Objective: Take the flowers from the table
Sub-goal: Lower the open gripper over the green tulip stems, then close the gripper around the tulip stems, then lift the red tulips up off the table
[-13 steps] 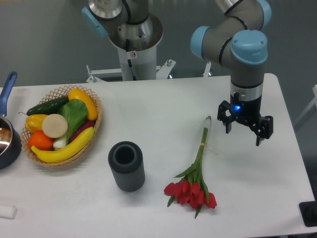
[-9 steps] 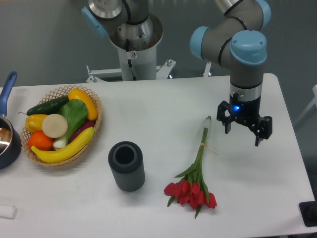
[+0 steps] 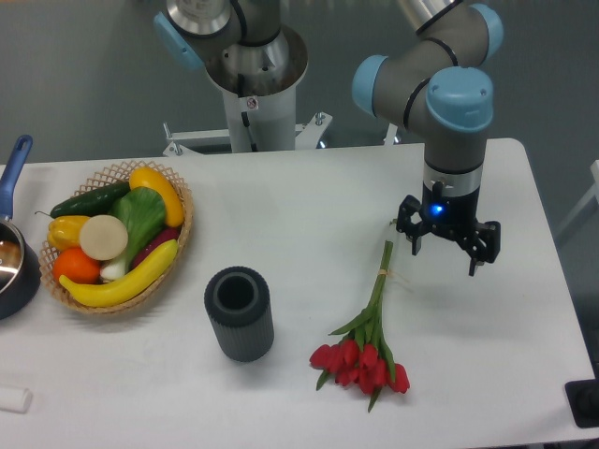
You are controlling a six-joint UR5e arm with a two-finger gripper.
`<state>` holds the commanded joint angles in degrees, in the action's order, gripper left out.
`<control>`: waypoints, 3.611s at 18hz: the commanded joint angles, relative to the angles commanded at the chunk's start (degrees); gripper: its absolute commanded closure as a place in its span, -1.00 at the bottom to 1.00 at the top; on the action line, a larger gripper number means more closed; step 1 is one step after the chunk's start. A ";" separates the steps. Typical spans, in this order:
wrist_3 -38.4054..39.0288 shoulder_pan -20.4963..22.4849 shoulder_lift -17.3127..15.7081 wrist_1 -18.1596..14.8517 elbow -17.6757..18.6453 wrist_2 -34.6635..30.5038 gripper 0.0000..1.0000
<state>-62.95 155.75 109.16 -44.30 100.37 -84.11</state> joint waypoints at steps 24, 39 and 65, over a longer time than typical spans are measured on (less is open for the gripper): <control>0.73 -6.60 9.58 0.00 1.41 0.26 -0.99; 0.73 -6.07 9.05 0.00 -0.26 0.53 0.80; 7.32 1.14 0.62 1.23 -14.32 38.22 0.92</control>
<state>-55.63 156.88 109.78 -43.07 86.05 -45.89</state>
